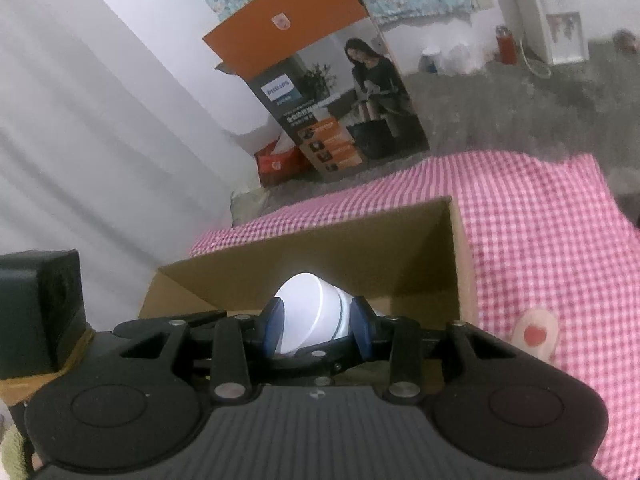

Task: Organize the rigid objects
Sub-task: 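Lower the pill bottle into the box and open the right gripper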

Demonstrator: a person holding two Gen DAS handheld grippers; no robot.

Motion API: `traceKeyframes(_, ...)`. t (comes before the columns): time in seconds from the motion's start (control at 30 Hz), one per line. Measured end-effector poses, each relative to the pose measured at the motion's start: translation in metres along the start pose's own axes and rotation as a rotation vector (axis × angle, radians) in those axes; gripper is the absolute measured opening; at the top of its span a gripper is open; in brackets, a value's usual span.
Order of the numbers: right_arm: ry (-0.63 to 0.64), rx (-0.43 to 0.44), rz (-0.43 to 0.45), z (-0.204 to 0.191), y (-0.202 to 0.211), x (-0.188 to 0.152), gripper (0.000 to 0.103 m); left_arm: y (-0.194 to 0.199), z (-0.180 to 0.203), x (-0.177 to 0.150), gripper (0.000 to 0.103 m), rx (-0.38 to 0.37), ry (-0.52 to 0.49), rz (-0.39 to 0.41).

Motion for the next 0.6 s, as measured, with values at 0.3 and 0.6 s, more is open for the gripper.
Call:
traceKeyframes(0.3, 0.004, -0.03, 0.028, 0.004, 0.003, 0.006, 0.051, 0.001, 0.004, 0.006, 0.075, -0.013, -0.002, 0.008)
traceKeyframes(0.6, 0.015, -0.027, 0.086, 0.003, 0.027, 0.004, 0.052, 0.02, 0.018, 0.002, 0.086, 0.002, -0.05, 0.045)
Point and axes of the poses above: each gripper's, at about its wrist camera, not at the fingertips, and y roughly against the way its jaws point, z to its right, x to its top, the point moved 2 cm from there along -y, roughly the way its jaws point, and after that the axes turned 1 degree about -x, right-handed, at the moved point
